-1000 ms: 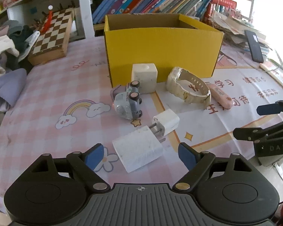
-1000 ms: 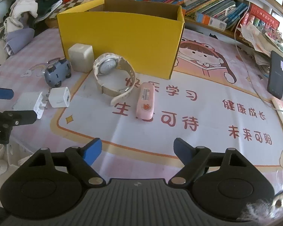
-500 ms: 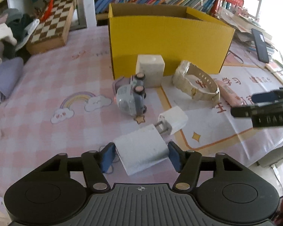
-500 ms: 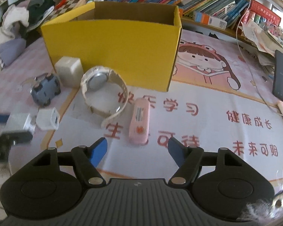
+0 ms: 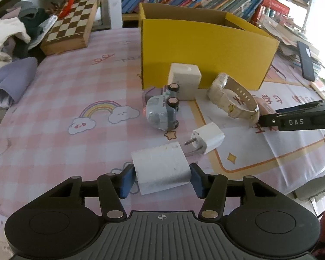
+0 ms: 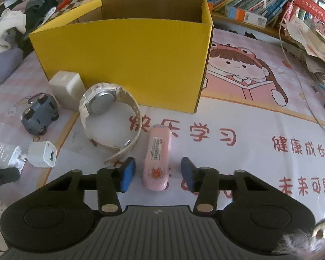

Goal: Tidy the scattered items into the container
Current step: 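Grasp the white charger with the left tool while the right tool grasps the pink stick, then carry the charger and pink stick with both tools over the yellow box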

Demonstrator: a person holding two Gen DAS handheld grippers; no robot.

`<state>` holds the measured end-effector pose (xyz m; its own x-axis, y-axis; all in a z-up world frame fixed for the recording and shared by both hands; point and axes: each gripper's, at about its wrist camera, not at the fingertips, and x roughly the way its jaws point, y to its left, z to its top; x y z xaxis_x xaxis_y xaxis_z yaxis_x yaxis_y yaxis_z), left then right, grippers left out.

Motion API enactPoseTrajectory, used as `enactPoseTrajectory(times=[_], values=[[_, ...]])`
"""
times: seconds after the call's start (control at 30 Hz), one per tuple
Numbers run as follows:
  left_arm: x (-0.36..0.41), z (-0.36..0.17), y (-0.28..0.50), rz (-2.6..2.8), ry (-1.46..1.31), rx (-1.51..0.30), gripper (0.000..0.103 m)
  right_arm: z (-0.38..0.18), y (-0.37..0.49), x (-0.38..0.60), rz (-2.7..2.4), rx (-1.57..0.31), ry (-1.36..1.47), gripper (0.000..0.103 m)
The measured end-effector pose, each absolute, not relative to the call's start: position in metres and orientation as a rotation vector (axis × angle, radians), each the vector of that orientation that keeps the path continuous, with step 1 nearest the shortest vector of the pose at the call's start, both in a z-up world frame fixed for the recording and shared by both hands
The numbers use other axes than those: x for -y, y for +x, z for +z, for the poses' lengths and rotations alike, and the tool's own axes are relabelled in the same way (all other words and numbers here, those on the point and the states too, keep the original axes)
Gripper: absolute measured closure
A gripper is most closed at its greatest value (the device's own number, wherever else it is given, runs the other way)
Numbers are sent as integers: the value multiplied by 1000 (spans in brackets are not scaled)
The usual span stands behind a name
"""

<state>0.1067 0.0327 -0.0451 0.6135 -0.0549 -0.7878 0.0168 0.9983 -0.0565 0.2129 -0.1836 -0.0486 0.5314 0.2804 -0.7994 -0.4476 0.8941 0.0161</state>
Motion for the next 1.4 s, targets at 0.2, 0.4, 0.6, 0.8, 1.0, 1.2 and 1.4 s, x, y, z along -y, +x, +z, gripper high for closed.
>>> enactPoseTrajectory(times=[0.2, 0.4, 0.6, 0.8, 1.0, 1.2, 1.4], values=[[-39, -38, 104, -19, -70, -882, 49, -45, 211, 190, 450, -922, -176, 80], [-36, -31, 100, -34, -73, -859, 49, -34, 201, 201, 459, -910, -124, 80], [-33, -20, 96, -50, -73, -823, 49, -24, 190, 209, 441, -895, -97, 80], [-31, -4, 92, -71, -59, -765, 49, -5, 177, 213, 452, -846, -83, 80], [-29, 12, 90, -85, -47, -705, 49, 16, 170, 211, 474, -789, -79, 80], [-27, 35, 91, -81, -18, -619, 49, 43, 173, 202, 526, -715, -75, 80], [-24, 52, 100, -85, -2, -552, 49, 66, 180, 192, 581, -642, -90, 80]])
